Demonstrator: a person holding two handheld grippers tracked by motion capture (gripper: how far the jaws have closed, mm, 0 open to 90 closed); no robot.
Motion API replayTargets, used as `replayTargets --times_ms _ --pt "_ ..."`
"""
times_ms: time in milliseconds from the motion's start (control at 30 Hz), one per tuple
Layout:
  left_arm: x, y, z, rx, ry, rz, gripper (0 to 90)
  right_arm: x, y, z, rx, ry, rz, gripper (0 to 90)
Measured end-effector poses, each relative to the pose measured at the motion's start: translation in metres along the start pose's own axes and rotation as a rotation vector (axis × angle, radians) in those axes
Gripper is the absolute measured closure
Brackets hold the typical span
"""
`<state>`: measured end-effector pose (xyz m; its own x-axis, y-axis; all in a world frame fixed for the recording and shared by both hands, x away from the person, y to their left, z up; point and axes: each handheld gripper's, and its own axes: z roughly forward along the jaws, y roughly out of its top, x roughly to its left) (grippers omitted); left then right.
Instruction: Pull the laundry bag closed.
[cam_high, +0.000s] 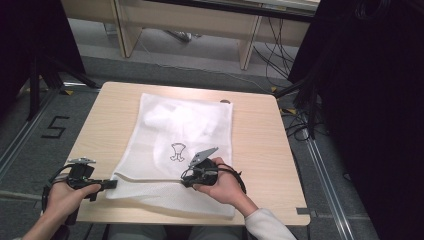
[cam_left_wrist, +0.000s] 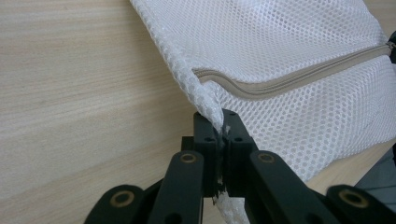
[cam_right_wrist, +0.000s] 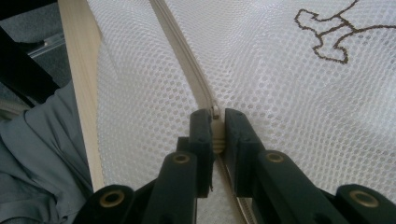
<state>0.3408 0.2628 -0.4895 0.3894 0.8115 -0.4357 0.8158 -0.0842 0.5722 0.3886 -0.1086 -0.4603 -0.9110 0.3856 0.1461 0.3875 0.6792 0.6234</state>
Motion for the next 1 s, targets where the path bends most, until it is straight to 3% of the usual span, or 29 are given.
replayTargets --times_ms 200,233,267,433,633,867,900,1000 --pt "0.000 0.000 0.000 0.001 0.004 0.001 86.0 0.000 -0.002 -0.003 0.010 -0.013 -0.002 82.6" --pt "0.000 0.000 0.000 0.000 0.002 0.001 86.0 0.000 -0.003 -0.004 0.004 -0.011 0.026 82.6" --pt "0.001 0.000 -0.001 0.012 0.010 0.016 86.0 0.000 -0.003 -0.004 0.004 -0.011 0.026 82.6" --pt "0.000 0.000 0.000 0.001 0.006 0.002 85.9 -0.001 -0.005 -0.005 0.003 -0.005 0.003 82.6" --pt "0.000 0.000 0.000 -0.005 0.002 0.002 85.9 0.000 -0.005 -0.008 0.006 -0.011 0.024 82.6" --pt "0.000 0.000 0.000 -0.004 0.006 0.004 86.0 0.000 -0.006 -0.008 0.002 -0.005 -0.001 82.6" --pt "0.002 0.000 -0.002 0.008 0.013 0.019 85.9 0.001 -0.007 -0.010 0.001 -0.014 0.024 82.6" --pt "0.002 0.000 -0.001 0.005 0.016 0.007 85.9 -0.001 -0.008 -0.011 0.003 -0.015 0.016 82.6"
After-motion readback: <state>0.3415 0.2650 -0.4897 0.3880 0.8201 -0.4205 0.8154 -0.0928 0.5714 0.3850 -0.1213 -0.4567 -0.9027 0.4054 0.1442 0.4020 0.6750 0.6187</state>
